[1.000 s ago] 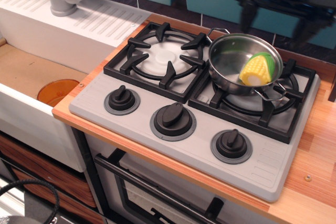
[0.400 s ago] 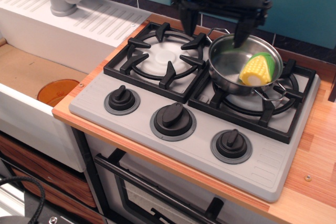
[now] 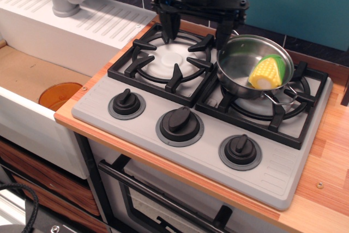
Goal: Put corncob in pot or pan an put pot or pan on stove
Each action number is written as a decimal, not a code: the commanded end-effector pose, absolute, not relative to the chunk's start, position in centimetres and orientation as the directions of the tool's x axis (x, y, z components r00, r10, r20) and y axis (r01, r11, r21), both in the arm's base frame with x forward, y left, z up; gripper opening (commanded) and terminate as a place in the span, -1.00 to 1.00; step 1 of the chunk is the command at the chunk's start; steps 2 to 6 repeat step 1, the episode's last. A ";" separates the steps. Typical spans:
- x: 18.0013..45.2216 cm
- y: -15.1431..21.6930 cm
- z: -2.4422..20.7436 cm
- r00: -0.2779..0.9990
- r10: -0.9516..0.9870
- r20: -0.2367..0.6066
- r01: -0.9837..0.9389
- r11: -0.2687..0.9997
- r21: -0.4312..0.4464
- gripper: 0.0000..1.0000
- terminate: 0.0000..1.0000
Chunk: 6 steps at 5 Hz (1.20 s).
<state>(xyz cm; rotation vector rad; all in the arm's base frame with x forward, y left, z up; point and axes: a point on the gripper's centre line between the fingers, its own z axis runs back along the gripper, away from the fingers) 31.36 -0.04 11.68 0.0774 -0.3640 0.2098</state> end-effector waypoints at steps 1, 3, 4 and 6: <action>32.6 1.3 11.7 0.887 0.219 0.406 -0.235 0.972 -0.010 1.00 1.00; 32.6 1.3 11.7 0.887 0.219 0.406 -0.235 0.972 -0.010 1.00 1.00; 32.6 1.3 11.7 0.887 0.219 0.406 -0.235 0.972 -0.010 1.00 1.00; 32.6 1.3 11.7 0.887 0.219 0.406 -0.235 0.972 -0.010 1.00 1.00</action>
